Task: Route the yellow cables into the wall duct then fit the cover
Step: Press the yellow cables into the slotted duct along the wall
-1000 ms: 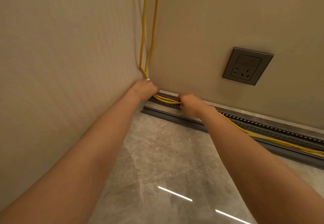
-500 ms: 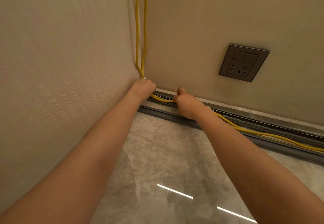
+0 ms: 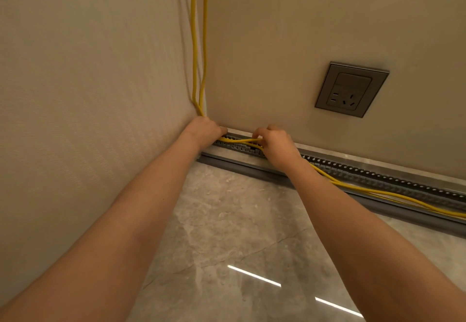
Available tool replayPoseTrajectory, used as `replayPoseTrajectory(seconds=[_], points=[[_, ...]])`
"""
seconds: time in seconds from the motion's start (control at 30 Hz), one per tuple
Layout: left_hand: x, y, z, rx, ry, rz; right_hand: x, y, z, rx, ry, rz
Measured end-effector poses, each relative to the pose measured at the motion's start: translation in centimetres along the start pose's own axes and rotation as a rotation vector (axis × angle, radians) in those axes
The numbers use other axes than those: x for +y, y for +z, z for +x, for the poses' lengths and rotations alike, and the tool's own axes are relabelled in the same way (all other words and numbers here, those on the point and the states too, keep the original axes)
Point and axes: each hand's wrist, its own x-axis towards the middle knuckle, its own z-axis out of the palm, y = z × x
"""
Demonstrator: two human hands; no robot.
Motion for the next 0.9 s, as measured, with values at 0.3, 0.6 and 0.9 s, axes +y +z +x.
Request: replayPoseTrajectory(seconds=[0.3,0.6,0.9], points=[[-0.1,0.2,0.6,-0.05,0.031,-0.028,-0.5,0.0,0.1,-0.043,0.021,-0.078],[-0.8,0.8,-0.1,-0.021,-0.012,-0.352,-0.4,-0.2,-1.0,-0.076,-0.072,-0.109],[1.0,-1.2,1.0,0.0,-0.212,-0.483,0.1,0.0,-1.7,-0.128,-0.133,-0.188]])
